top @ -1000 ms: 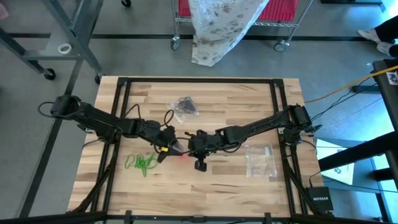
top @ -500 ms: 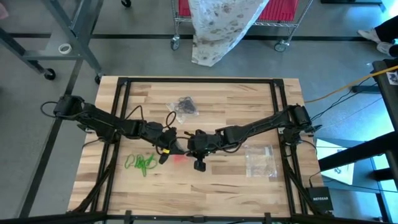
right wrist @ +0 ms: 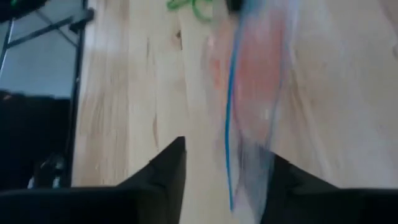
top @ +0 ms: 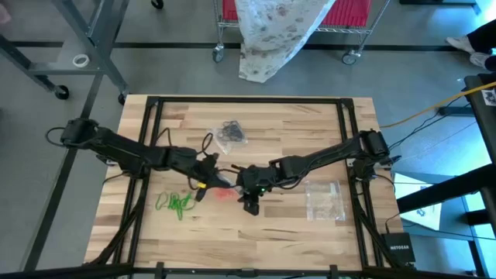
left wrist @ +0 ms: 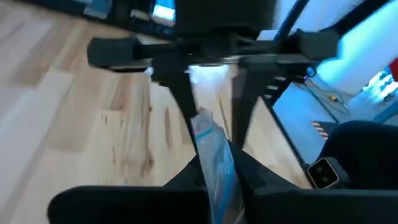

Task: Sort rubber bands
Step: Close the transparent zip bag

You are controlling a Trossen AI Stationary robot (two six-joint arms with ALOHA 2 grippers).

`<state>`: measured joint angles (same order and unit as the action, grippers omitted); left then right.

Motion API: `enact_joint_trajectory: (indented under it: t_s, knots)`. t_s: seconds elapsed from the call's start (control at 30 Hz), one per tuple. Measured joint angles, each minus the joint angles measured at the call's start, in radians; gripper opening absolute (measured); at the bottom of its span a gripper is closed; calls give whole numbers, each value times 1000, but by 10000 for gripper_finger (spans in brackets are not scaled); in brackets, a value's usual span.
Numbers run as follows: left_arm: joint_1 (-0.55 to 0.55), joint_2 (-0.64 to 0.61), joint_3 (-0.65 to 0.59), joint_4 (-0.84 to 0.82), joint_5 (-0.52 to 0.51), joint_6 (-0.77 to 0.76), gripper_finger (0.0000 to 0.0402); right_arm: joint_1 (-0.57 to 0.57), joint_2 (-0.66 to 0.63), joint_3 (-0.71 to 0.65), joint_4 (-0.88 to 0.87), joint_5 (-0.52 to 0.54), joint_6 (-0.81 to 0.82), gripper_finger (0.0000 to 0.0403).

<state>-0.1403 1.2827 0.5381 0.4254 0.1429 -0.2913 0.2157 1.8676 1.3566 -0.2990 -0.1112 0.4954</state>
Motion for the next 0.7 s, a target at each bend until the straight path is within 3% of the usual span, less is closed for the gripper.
enact_joint_trajectory:
  t_s: [0.1,0.27,0.6,0.7]
  knots:
    - [-23,-52,0,-24,-1,87,3,14,-50,-1,-44,1,-34,155]
    - [-70,-120,0,-47,-1,308,1,73,-150,0,-87,127,-100,163]
    - [-156,-138,0,-48,-229,845,0,194,-192,0,-89,576,-286,163]
    - [-166,-138,0,-41,-277,983,0,206,-187,0,-91,662,-326,163]
